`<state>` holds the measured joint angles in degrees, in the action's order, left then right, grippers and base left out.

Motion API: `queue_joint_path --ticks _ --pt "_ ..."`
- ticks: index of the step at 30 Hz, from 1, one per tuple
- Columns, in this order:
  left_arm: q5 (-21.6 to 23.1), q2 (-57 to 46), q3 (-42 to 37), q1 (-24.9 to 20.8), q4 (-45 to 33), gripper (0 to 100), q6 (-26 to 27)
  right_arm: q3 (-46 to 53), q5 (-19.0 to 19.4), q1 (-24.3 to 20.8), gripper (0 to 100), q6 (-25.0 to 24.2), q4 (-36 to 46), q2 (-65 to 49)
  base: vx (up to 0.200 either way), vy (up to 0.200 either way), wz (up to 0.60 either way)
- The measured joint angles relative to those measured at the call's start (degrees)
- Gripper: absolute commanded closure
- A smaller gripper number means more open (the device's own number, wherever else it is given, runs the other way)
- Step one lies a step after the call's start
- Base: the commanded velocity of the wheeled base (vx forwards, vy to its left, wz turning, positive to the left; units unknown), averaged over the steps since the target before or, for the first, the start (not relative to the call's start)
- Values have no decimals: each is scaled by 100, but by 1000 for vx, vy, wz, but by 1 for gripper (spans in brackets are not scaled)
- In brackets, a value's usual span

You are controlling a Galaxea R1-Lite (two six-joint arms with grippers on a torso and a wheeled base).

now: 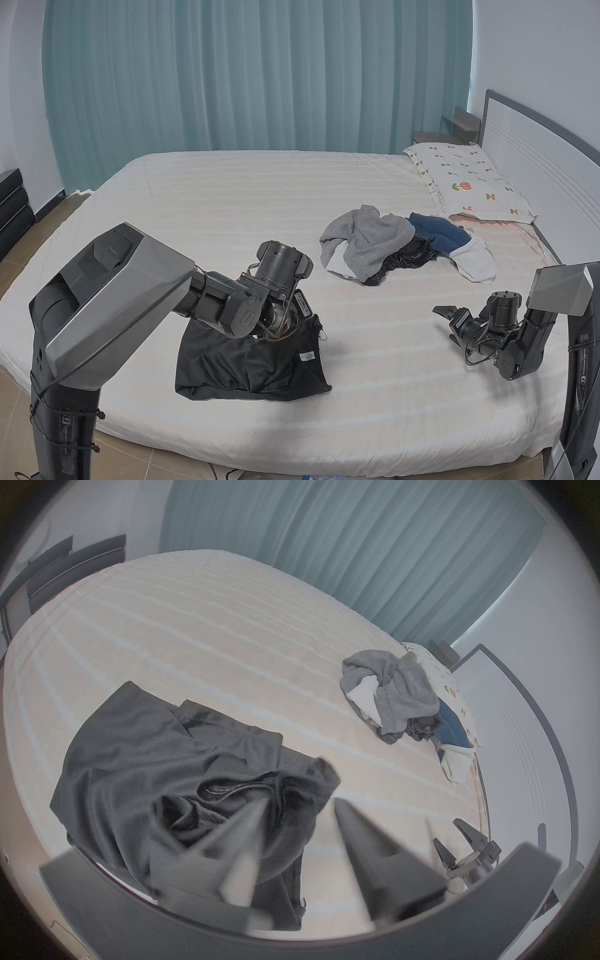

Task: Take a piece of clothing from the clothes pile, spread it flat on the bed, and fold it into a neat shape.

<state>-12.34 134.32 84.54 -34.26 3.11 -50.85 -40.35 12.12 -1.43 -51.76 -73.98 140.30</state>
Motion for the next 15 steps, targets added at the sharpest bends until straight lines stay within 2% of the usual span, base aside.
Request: queue_joint_path --ticks 10,15 --pt "35 -37 -166 11 -169 0 -222 11 -2 -5 0 4 2 2 0 0 0" --pt "213 -358 -662 171 -150 0 -280 11 -2 -5 0 9 0 2 0 0 0"
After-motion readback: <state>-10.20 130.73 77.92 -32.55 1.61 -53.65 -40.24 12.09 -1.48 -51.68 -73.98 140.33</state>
